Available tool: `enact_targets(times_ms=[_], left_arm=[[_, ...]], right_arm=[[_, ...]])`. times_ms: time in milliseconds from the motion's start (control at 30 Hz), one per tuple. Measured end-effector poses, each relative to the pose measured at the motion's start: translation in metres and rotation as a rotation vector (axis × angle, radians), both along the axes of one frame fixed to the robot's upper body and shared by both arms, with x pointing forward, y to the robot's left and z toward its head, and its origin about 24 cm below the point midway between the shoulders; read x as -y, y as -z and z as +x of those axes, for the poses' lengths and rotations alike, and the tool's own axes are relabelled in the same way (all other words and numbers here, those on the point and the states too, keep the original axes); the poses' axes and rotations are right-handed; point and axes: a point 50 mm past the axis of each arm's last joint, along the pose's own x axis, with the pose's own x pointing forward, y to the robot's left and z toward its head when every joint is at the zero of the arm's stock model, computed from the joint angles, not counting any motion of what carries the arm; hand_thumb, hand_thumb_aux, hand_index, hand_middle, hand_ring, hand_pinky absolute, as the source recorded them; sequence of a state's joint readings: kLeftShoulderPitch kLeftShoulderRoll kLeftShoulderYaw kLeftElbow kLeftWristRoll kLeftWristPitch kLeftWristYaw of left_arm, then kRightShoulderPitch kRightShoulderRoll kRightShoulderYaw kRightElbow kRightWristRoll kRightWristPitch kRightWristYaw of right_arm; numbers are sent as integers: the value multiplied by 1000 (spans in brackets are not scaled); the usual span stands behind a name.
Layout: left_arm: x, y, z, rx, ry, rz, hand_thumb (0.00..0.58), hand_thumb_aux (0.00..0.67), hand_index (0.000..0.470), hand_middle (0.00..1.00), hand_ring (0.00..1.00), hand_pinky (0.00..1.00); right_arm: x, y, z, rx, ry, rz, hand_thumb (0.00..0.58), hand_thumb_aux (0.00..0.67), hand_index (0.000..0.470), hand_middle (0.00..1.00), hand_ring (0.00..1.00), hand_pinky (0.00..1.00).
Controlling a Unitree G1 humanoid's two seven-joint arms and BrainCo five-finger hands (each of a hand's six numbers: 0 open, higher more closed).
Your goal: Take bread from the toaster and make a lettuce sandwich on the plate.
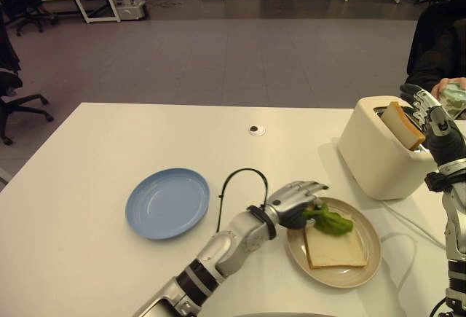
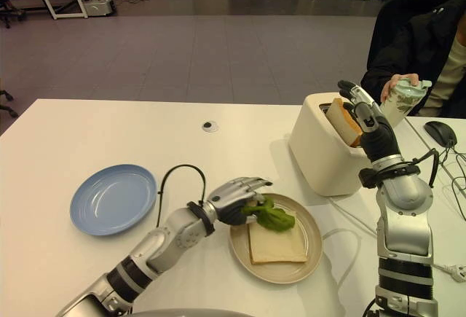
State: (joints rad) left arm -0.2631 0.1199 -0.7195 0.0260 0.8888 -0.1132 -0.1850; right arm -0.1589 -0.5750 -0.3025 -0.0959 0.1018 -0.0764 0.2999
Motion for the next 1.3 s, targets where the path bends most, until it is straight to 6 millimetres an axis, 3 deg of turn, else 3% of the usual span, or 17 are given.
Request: enact_targets(times_ms=[333, 433, 467, 500, 533, 567, 1033, 1067, 1100, 1133, 1167, 1200, 1233, 1300], left_arm=[[5, -4, -6, 36, 34, 3, 580, 670, 470, 0, 0, 0], [6, -5, -6, 39, 33, -8, 564, 560, 393, 0, 0, 0], [6, -4, -6, 36, 33, -9, 540, 494, 347, 0, 0, 0], [7, -3, -6, 28, 33, -9, 500, 420, 295, 0, 0, 0], [8, -1, -7, 14, 34, -11, 220, 142, 100, 0, 0, 0], [9, 0, -8, -2, 38, -18, 0, 0, 0, 0, 0, 0], [6, -4, -6, -20, 17, -50, 0, 0, 0, 0, 0, 0], [5, -6, -5, -15, 14, -55, 0, 0, 0, 0, 0, 0], [4, -8, -4, -10, 11, -60, 0, 0, 0, 0, 0, 0], [2, -10, -3, -6, 1, -70, 0, 0, 0, 0, 0, 0], [1, -12, -2, -7, -6, -82, 0, 0, 0, 0, 0, 0], [-6, -17, 2, -9, -33, -117, 0, 0, 0, 0, 0, 0], [-15, -21, 6, -14, -70, -156, 0, 0, 0, 0, 0, 0], [-43, -25, 15, -20, -171, -221, 0, 0, 0, 0, 0, 0]], right_arm=[[16, 2, 11, 78, 228, -192, 0, 0, 0, 0, 0, 0], [21, 4, 13, 73, 265, -219, 0, 0, 0, 0, 0, 0], [22, 4, 14, 74, 273, -230, 0, 0, 0, 0, 0, 0], [23, 4, 14, 74, 278, -236, 0, 0, 0, 0, 0, 0], [24, 3, 15, 76, 289, -255, 0, 0, 0, 0, 0, 0], [24, 4, 15, 77, 299, -264, 0, 0, 0, 0, 0, 0], [41, 16, 19, -14, 408, -374, 0, 0, 0, 0, 0, 0], [44, 18, 20, -31, 420, -392, 14, 8, 6, 0, 0, 0], [46, 18, 20, -43, 432, -413, 66, 39, 28, 0, 0, 0], [49, 19, 20, -57, 445, -443, 216, 139, 98, 0, 0, 0], [49, 19, 20, -64, 449, -459, 291, 197, 138, 0, 0, 0], [50, 20, 21, -85, 448, -492, 328, 229, 160, 0, 0, 0], [49, 23, 22, -111, 441, -513, 436, 336, 236, 0, 0, 0], [50, 24, 23, -150, 430, -535, 454, 357, 251, 0, 0, 0]])
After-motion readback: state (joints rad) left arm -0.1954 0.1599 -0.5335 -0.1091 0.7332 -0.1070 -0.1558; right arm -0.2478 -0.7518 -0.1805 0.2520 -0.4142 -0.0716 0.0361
